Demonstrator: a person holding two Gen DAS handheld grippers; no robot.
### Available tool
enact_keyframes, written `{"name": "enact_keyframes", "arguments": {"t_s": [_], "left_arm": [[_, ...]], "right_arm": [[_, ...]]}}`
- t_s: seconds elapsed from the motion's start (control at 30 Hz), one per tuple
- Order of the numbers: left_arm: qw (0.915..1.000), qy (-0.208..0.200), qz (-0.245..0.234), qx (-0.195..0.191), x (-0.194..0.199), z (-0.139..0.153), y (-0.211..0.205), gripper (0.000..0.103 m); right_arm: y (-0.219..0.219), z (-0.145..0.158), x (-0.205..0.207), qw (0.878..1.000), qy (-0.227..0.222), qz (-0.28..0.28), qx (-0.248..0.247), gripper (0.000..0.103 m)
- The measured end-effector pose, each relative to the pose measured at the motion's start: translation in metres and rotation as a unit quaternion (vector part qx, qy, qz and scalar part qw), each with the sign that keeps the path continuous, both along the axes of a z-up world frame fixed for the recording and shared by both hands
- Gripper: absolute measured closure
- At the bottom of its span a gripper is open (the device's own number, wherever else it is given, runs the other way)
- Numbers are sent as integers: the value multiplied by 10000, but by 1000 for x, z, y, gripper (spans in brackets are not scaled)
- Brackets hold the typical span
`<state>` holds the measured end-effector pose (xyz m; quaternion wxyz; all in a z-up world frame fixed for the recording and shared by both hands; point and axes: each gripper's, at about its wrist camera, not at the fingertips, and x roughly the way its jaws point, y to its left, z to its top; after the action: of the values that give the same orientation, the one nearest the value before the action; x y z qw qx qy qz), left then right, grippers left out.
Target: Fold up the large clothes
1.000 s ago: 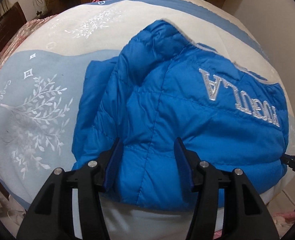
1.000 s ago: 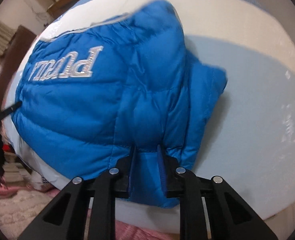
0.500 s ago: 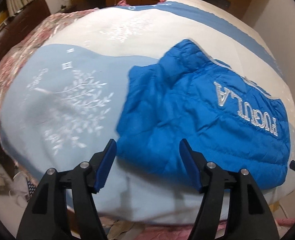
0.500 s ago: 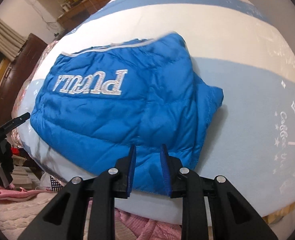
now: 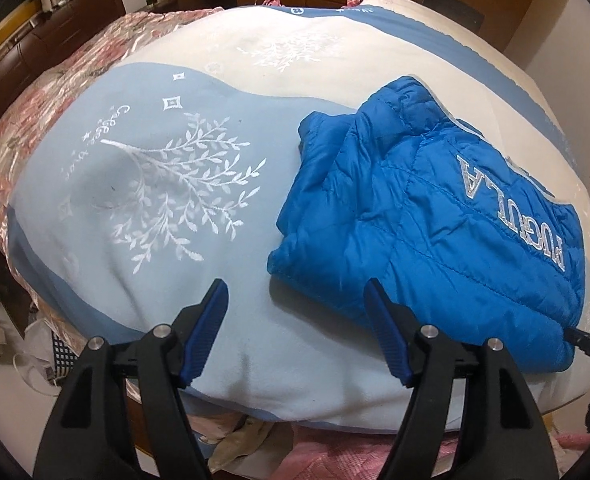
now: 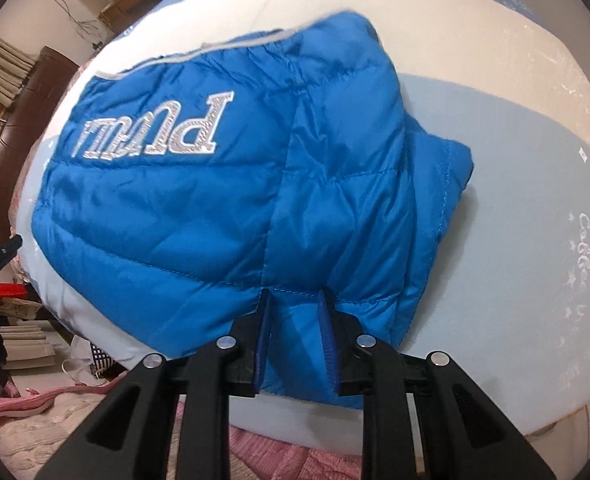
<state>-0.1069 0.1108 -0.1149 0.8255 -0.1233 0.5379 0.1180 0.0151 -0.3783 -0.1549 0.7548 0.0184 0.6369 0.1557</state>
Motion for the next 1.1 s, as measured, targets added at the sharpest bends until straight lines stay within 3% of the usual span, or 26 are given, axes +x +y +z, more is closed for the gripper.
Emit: {"name": "enact_keyframes", "arguments": {"t_s": [0.33,0.5,0.57,0.73,0.8,0.9,1.1], "left_arm": [[9998,-119,-13,-188,3,-1,12,32],[9983,-117,-24,-570,8,-5,19,30],[9958,-132,4,-902,9,-10,24,29],[9828,-224,349,-1800,9,-29,43,29],[9734,-318,508,-2211,9,-39,50,29],[9654,-338,667,-2498,10,-51,56,29],[9368,-573,807,-3356,23,-77,67,29]], "right_arm": [[-1,-1,6,9998,134,-133,47,80],[-2,-2,8,9996,169,-220,82,80],[-2,-1,7,9995,172,-240,79,80],[-2,-1,6,9996,151,-234,46,80],[-2,-1,6,9996,162,-239,74,80],[-3,-1,7,9996,163,-234,85,80],[-3,-1,7,9996,166,-204,74,80]]}}
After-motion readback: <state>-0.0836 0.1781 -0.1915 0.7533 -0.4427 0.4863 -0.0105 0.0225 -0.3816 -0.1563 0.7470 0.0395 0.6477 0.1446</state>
